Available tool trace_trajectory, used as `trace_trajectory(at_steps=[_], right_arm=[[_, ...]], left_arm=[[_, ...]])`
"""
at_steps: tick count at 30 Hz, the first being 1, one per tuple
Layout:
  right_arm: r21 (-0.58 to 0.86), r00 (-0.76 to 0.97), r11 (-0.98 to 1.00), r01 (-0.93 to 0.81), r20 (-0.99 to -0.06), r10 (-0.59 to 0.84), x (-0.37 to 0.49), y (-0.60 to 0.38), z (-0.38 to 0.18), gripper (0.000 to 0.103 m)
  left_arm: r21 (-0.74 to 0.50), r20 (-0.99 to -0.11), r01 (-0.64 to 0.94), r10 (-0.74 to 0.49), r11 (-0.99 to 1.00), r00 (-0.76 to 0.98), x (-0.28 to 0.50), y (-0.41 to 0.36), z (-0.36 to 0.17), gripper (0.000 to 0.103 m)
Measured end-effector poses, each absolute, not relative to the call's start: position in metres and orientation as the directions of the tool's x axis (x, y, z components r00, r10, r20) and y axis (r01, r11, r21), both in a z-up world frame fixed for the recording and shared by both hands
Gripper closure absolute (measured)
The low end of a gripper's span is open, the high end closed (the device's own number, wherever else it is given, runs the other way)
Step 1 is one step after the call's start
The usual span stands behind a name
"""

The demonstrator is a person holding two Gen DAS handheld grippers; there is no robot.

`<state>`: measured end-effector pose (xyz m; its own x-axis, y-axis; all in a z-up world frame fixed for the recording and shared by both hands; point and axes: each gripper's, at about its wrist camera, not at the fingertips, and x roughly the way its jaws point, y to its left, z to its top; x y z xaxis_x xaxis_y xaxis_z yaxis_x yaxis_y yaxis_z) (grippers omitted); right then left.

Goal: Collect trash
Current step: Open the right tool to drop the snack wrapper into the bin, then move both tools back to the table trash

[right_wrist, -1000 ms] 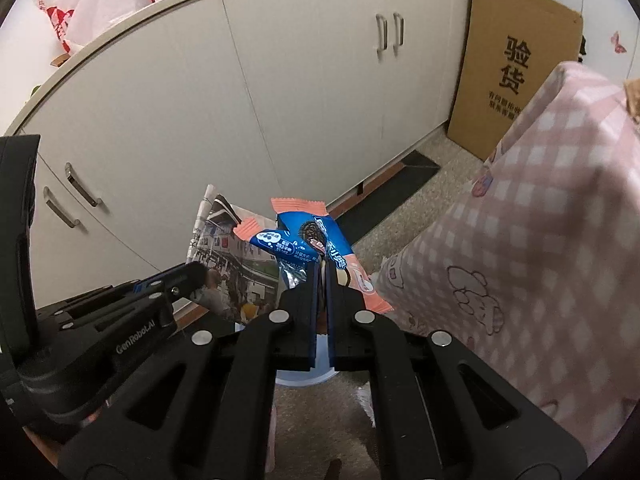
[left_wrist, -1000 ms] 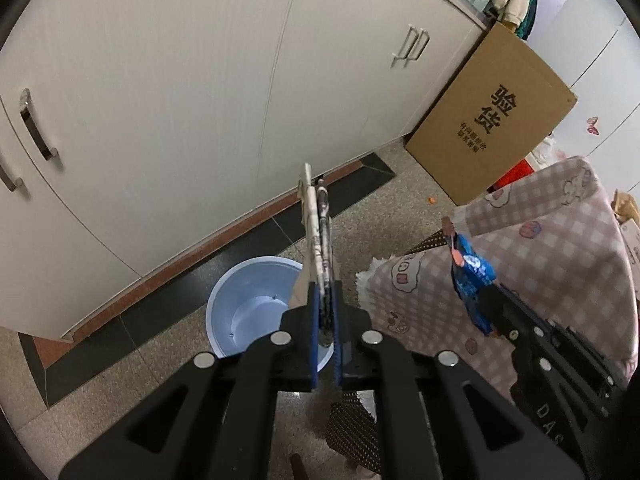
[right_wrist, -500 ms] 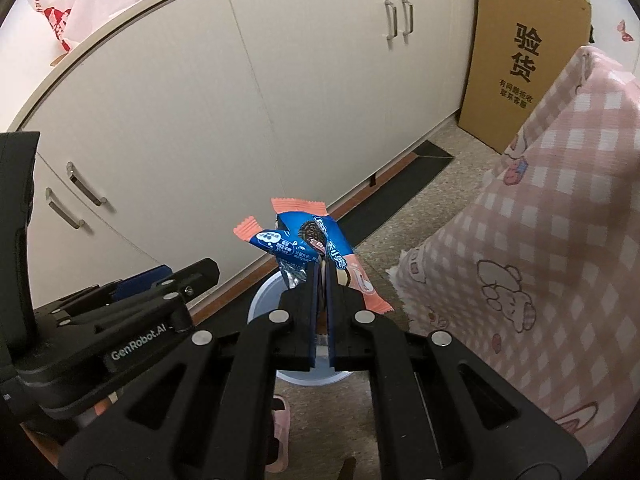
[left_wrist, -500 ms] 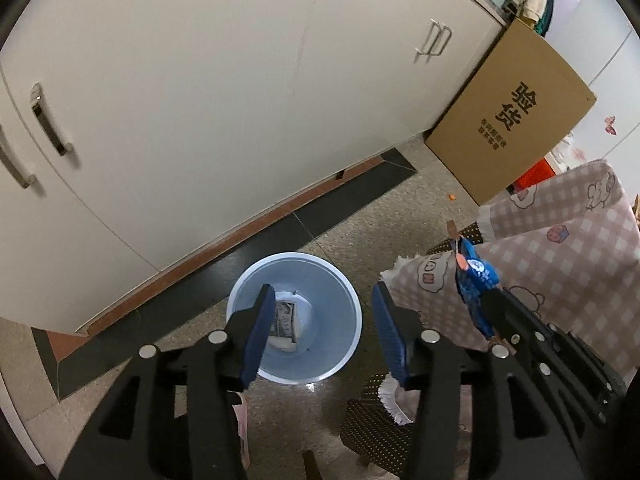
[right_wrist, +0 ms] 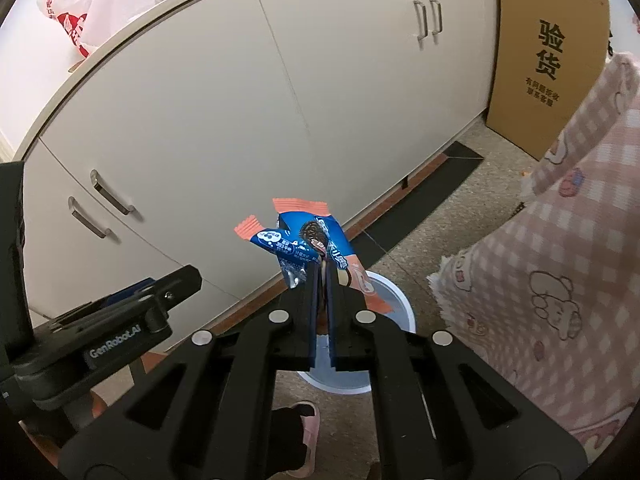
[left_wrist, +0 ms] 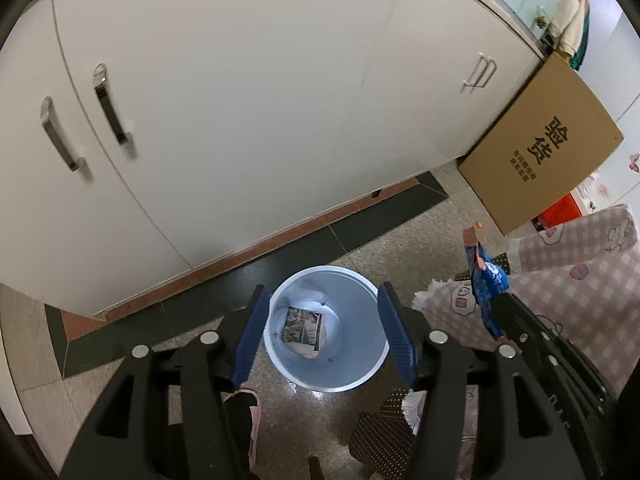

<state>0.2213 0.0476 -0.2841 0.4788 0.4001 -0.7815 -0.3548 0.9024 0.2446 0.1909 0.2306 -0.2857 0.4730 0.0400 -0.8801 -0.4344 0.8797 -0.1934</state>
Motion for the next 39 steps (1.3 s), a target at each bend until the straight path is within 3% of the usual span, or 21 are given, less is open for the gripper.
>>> trace_trajectory(at_steps=[3, 8, 17, 26, 39], right_arm=[[0.255, 0.465, 0.903, -0.346, -0.79, 0.401, 0.224, 0.052, -0.29, 0.094], [0.258, 0.474, 0.909, -0.328, -0.787, 0.394, 0.223, 0.049, -0.291, 0.062], [0.219, 0.507, 0.918, -0.331, -0.779, 0.369, 0.211, 0.041, -0.274, 0.062], [0.156, 0.633, 0.942, -0.297, -0.706, 0.317, 0.175, 0.002, -0.213, 0.062], [0.153, 0.809, 0.985, -0.08, -0.568, 0.154, 0.099, -0.126, -0.13, 0.059]], left_arm=[[-0.193, -0.882, -0.439, 0.041, 0.878, 0.469, 0.19, 0.233, -0.287, 0.047], [-0.193, -0.884, -0.436, 0.038, 0.879, 0.467, 0.191, 0.23, -0.288, 0.046], [-0.194, -0.875, -0.415, 0.034, 0.889, 0.482, 0.185, 0.219, -0.276, 0.045], [-0.211, -0.828, -0.357, 0.028, 0.91, 0.56, 0.169, 0.189, -0.227, 0.045], [-0.231, -0.694, -0.062, -0.12, 0.971, 0.71, 0.134, 0.057, -0.132, 0.041]])
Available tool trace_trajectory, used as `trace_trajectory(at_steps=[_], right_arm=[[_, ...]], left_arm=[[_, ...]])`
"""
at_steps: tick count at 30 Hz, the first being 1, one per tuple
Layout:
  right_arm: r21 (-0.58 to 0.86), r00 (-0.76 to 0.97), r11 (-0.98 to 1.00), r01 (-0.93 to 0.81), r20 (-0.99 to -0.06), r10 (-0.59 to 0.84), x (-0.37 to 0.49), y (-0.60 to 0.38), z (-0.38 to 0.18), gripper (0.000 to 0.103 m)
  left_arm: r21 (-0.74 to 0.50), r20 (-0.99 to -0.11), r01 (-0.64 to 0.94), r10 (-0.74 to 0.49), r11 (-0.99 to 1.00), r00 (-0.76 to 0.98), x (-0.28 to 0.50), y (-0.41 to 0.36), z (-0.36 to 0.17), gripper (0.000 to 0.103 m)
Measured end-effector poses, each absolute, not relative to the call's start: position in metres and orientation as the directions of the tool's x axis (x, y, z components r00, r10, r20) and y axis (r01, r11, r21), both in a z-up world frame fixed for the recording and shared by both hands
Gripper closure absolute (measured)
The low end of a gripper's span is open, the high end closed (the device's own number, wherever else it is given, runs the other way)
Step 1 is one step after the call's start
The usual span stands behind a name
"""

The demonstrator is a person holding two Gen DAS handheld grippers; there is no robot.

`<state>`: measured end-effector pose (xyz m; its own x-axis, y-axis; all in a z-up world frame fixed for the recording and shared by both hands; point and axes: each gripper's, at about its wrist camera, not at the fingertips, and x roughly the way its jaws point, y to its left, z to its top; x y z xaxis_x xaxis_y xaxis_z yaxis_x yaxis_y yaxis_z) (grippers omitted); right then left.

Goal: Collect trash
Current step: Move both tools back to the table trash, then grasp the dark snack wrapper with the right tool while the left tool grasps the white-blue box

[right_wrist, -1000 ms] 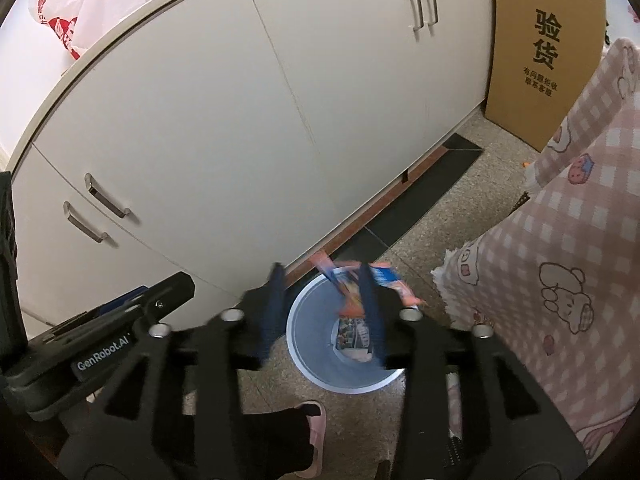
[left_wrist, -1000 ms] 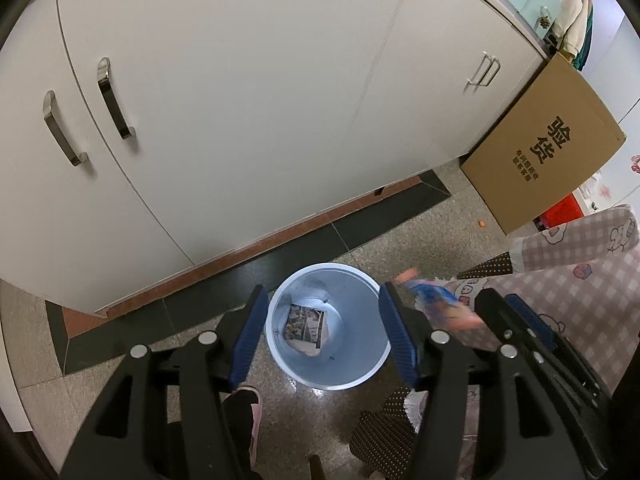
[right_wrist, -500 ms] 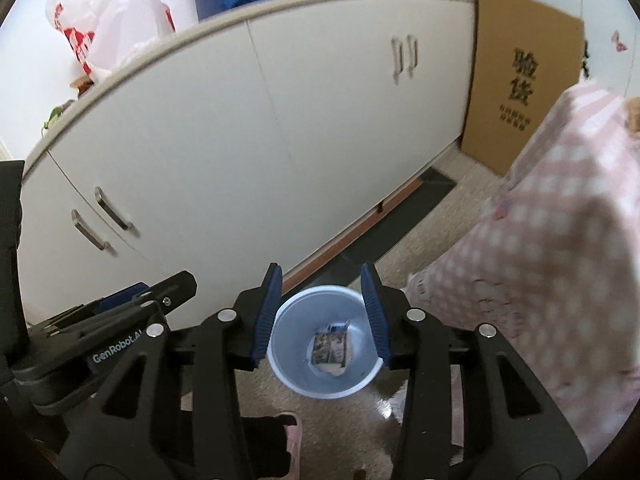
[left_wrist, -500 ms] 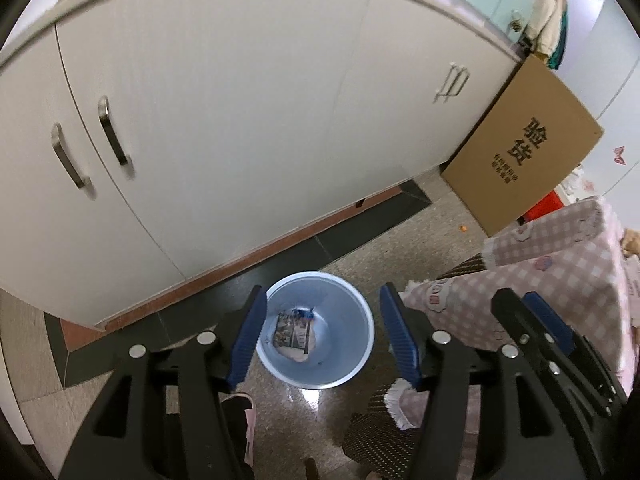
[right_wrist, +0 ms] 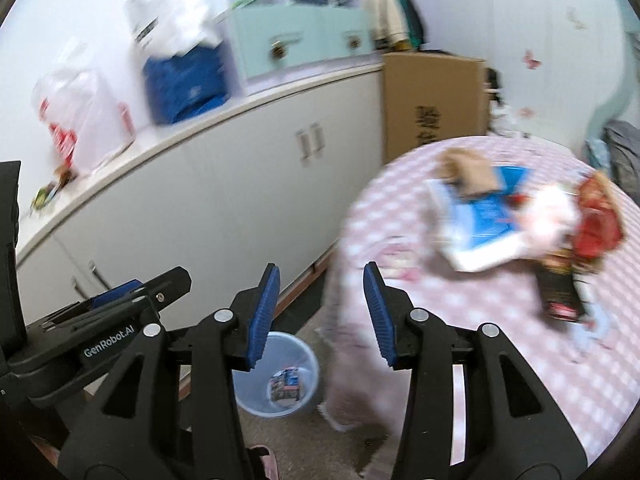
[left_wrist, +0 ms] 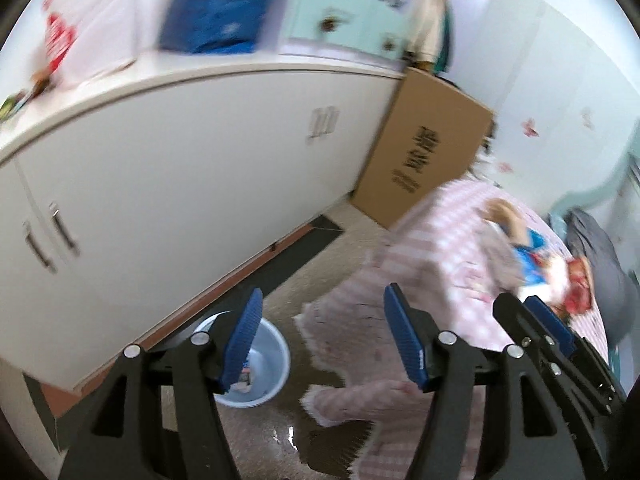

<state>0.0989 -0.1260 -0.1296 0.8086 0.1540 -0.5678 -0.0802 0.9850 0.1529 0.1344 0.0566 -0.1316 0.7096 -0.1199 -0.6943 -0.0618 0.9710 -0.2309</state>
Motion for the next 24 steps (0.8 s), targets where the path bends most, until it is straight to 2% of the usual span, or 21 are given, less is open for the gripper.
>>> trace_trajectory(at_steps=[5, 11, 17, 24], right_arm=[[0.171, 0.825, 0.984, 0.054, -0.563, 0.052, 0.08, -0.19, -0.127, 0.059], [0.216, 0.793, 0.951, 0.22, -0.607, -0.046, 0.071, -0.267, -0.142, 0.059], [0.281, 0.74, 0.933, 0.224, -0.673, 0.025, 0.087, -0.305, -0.167, 0.059], [0.305, 0.719, 0.934, 0.184, -0.69, 0.083, 0.111, -0.308, -0.176, 0.063]], left_arm=[[-0.24, -0.689, 0.057, -0.211, 0.969, 0.694, 0.134, -0.005, -0.124, 0.04], [-0.222, -0.703, 0.131, -0.252, 0.966, 0.666, 0.14, -0.058, -0.13, 0.04], [-0.216, -0.714, 0.168, -0.273, 0.962, 0.645, 0.159, -0.092, -0.138, 0.04], [-0.215, -0.711, 0.181, -0.281, 0.96, 0.645, 0.18, -0.11, -0.141, 0.04]])
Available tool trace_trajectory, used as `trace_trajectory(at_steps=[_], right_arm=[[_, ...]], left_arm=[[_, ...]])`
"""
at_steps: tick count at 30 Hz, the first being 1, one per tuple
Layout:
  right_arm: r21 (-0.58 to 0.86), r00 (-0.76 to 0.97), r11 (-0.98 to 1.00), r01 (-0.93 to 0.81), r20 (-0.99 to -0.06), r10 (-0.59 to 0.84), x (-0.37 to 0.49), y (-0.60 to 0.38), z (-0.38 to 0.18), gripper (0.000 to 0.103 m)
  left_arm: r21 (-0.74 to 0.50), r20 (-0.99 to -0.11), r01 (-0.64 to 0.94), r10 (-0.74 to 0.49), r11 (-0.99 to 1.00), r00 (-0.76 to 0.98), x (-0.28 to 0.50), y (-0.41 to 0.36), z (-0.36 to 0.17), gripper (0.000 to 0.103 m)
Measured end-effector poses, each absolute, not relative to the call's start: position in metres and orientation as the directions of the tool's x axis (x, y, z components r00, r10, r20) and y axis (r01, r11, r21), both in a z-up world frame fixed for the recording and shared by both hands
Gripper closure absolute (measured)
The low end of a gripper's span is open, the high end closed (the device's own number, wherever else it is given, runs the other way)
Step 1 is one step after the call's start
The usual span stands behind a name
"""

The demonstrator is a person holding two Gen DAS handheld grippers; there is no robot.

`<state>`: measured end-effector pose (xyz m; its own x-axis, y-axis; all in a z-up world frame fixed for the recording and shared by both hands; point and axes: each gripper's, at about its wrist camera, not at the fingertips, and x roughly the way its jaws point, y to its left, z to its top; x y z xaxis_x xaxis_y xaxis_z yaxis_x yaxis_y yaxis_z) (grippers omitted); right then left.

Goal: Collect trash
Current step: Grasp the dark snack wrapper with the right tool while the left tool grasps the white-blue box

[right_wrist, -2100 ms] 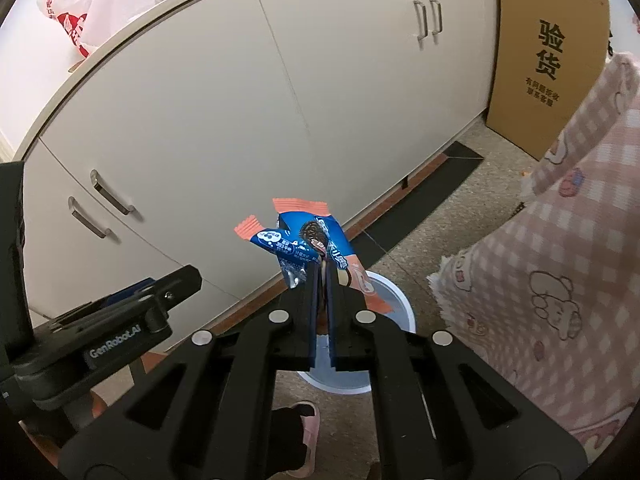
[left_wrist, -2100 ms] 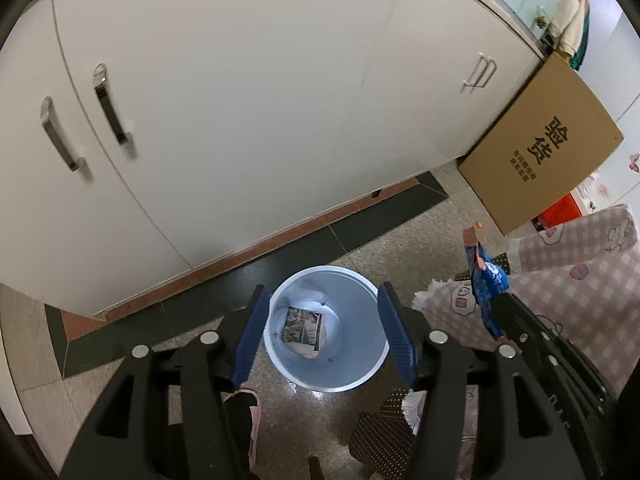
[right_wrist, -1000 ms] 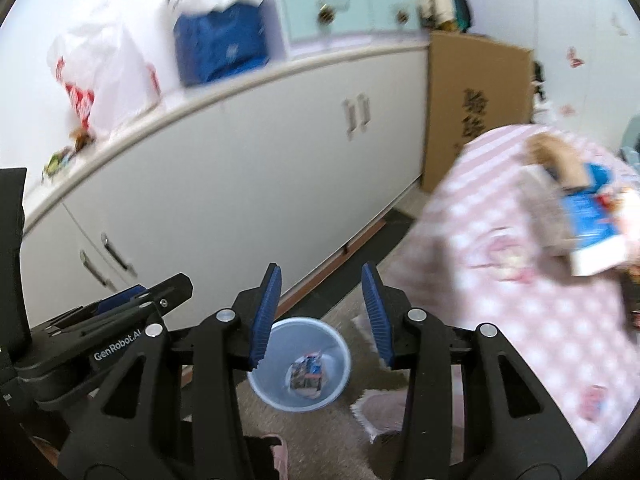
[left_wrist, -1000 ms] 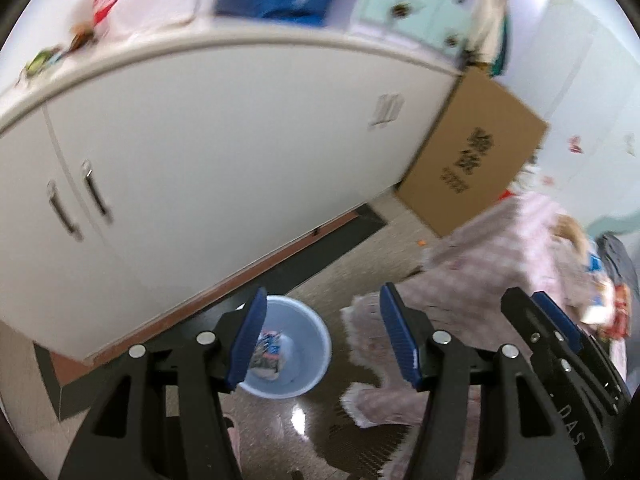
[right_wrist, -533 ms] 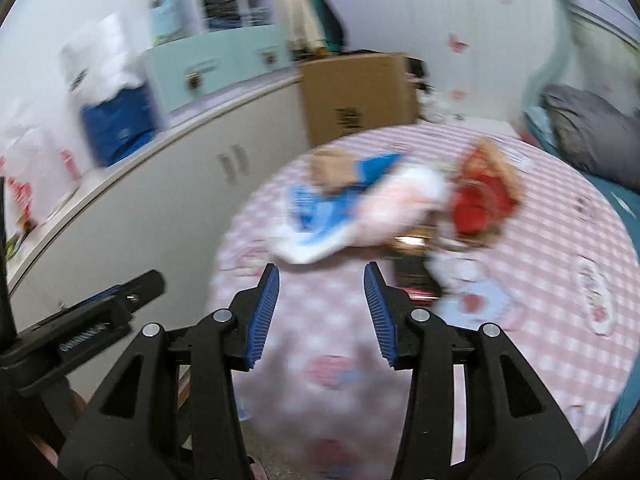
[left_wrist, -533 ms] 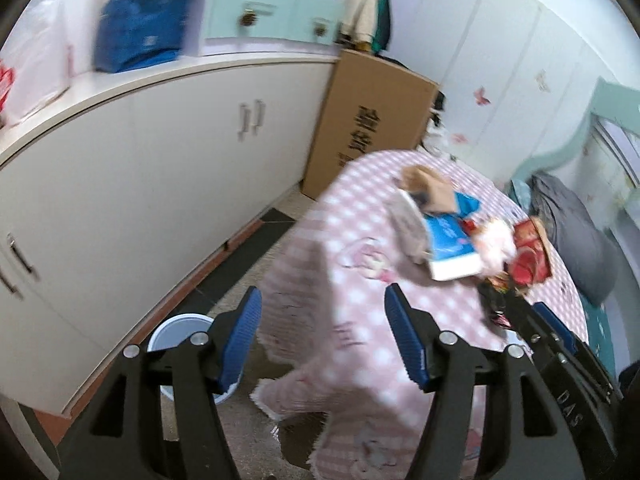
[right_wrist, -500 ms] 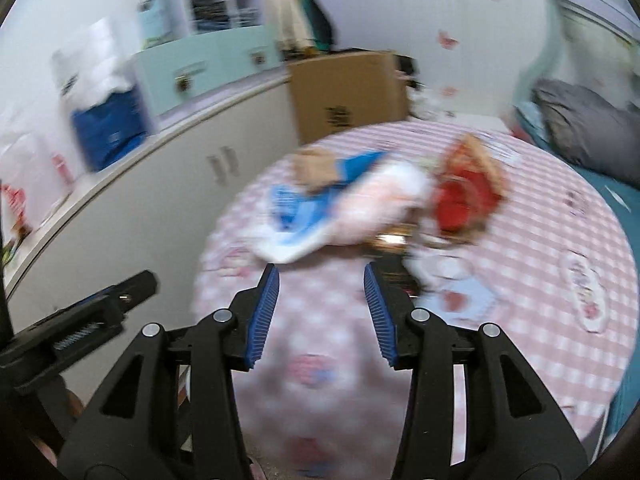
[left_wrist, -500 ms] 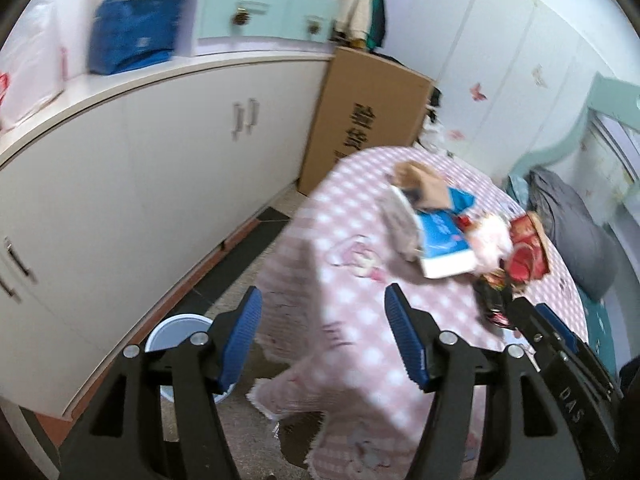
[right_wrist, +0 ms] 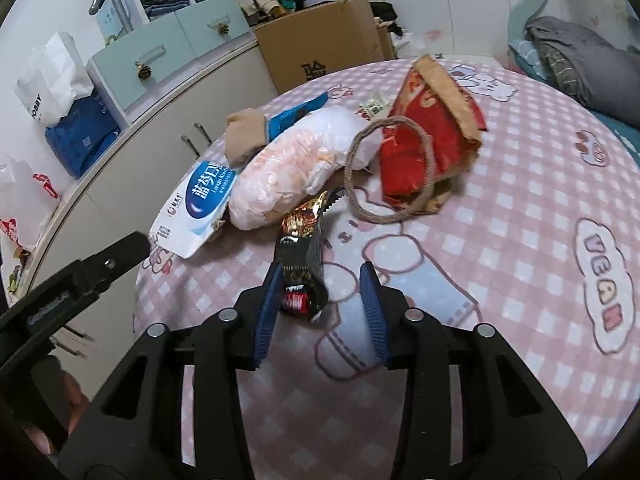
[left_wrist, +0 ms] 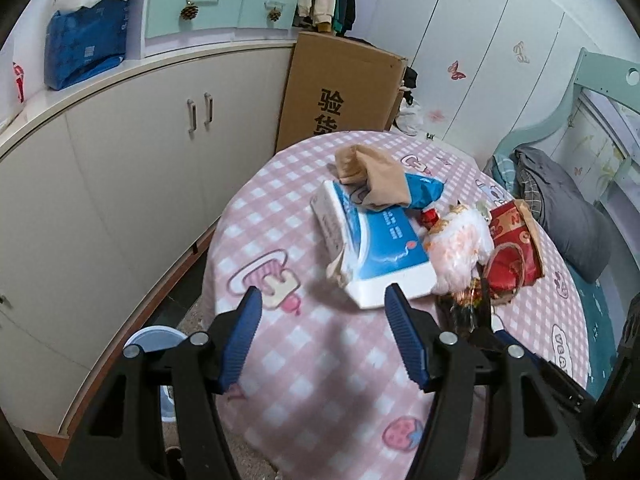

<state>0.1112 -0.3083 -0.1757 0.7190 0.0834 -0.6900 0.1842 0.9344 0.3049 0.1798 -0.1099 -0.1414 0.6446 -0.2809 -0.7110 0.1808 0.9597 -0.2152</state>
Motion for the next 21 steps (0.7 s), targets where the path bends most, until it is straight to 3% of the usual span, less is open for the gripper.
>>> trace_trajectory(at_steps=[5, 8, 10, 11, 21], right_arm=[[0.308, 0.7, 0.939, 0.151, -0.704, 0.119, 0.123, -0.304, -0.179, 0.072], [0.318, 0.702, 0.94, 0.125, -0.697, 0.143, 0.126, -0.303, -0.18, 0.085], [0.299, 0.704, 0.947, 0.119, -0.698, 0.132, 0.126, -0.299, -0.179, 0.087], [0.289, 0.706, 0.95, 0.116, -0.697, 0.125, 0.125, -0.298, -0.179, 0.088], [0.314, 0.744, 0.941, 0.128, -0.658, 0.118, 0.103, -0.3, -0.17, 0.098]], left_arm=[[-0.231, -0.711, 0.186, -0.297, 0.955, 0.638, 0.195, -0.117, -0.146, 0.043], [-0.243, -0.719, 0.197, -0.313, 0.95, 0.621, 0.203, -0.122, -0.151, 0.066], [-0.251, -0.728, 0.208, -0.326, 0.945, 0.603, 0.206, -0.124, -0.155, 0.084], [-0.256, -0.733, 0.215, -0.334, 0.942, 0.593, 0.207, -0.125, -0.157, 0.087], [-0.275, -0.682, 0.262, -0.38, 0.925, 0.625, 0.181, -0.114, -0.143, 0.095]])
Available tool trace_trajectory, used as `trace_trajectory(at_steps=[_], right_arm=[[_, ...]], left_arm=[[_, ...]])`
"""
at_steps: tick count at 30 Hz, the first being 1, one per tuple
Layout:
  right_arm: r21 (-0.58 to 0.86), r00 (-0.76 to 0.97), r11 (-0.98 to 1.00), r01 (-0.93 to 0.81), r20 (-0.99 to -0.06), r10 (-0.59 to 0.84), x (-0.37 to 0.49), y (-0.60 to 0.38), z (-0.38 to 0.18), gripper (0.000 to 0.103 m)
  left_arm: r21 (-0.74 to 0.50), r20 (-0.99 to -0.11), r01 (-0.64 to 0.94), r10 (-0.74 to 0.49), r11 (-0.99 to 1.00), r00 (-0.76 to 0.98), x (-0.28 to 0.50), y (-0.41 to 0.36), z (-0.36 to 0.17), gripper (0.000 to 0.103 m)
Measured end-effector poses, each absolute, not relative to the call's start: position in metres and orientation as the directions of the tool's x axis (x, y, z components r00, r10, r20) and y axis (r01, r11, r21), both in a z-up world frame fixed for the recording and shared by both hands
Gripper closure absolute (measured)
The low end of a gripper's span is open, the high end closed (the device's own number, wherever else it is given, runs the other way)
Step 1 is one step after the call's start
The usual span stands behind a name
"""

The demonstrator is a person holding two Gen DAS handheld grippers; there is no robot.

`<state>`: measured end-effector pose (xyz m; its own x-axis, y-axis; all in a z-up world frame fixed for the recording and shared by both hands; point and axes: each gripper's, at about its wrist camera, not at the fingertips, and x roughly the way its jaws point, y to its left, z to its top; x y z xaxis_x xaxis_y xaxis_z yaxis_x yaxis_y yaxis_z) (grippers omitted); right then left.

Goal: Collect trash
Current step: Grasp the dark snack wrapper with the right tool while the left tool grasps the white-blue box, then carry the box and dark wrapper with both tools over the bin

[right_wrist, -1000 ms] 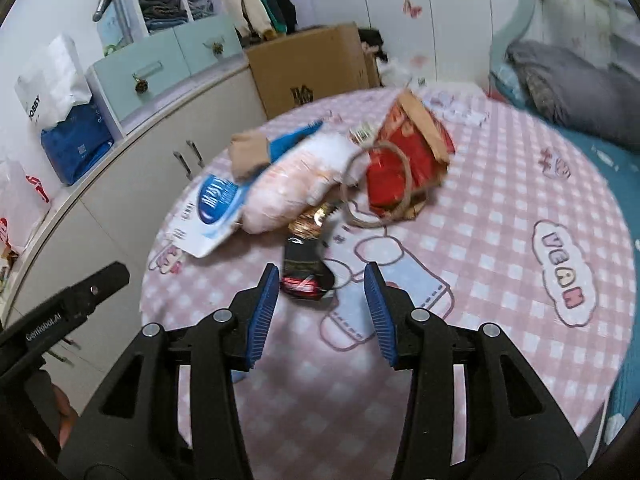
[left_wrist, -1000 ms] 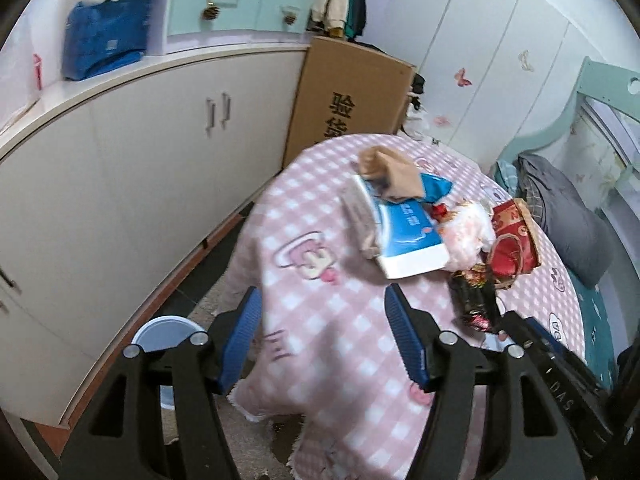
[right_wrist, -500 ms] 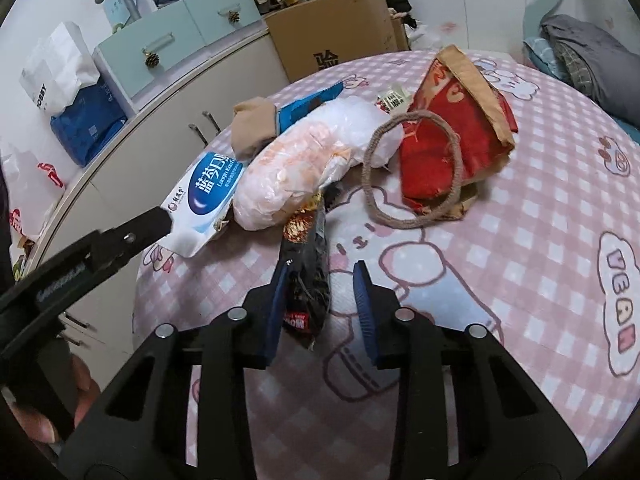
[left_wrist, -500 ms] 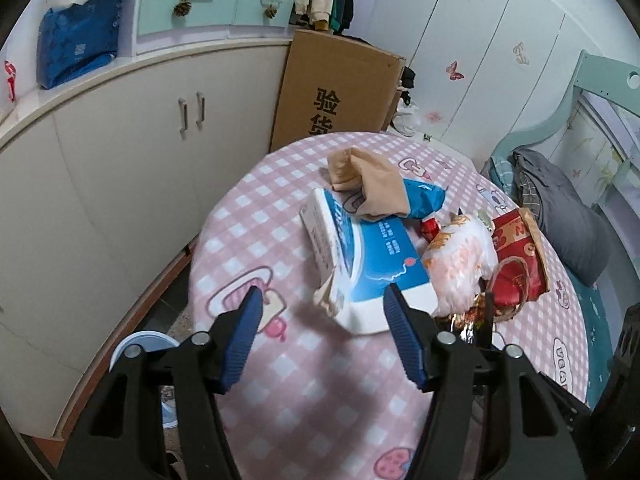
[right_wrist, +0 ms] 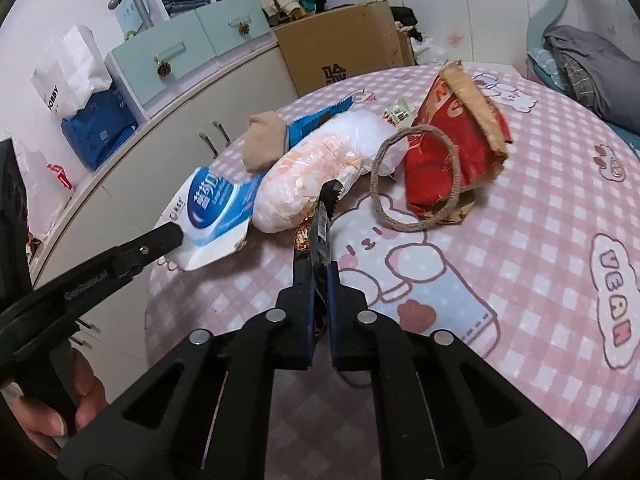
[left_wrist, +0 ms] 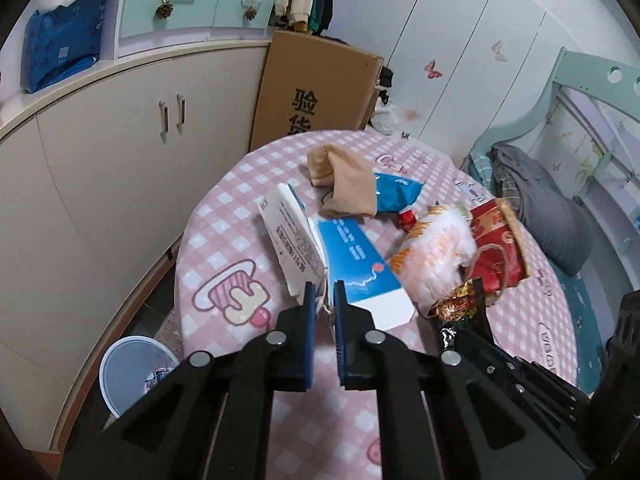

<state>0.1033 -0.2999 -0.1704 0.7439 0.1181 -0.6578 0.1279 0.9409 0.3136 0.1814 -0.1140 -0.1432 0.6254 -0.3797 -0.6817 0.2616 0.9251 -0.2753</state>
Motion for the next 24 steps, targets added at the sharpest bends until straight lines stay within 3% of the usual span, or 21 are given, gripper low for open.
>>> trace_trajectory(at_steps=[8, 15, 24], right_arm=[[0.299, 0.787, 0.946, 0.121, -0.61, 0.093, 0.074, -0.29, -0.141, 0.098], [0.288, 0.794, 0.957, 0.01, -0.584, 0.168, 0.075, -0.231, -0.123, 0.098], [0.266, 0.711, 0.945, -0.189, -0.627, 0.319, 0.111, -0.12, -0.138, 0.098]], left_arm=[[-0.318, -0.617, 0.251, -0.401, 0.914, 0.678, 0.148, -0.078, -0.116, 0.096], [-0.328, -0.579, 0.19, -0.356, 0.925, 0.733, 0.123, -0.019, -0.103, 0.096], [-0.316, -0.624, 0.018, -0.222, 0.949, 0.75, 0.12, 0.074, -0.121, 0.096]])
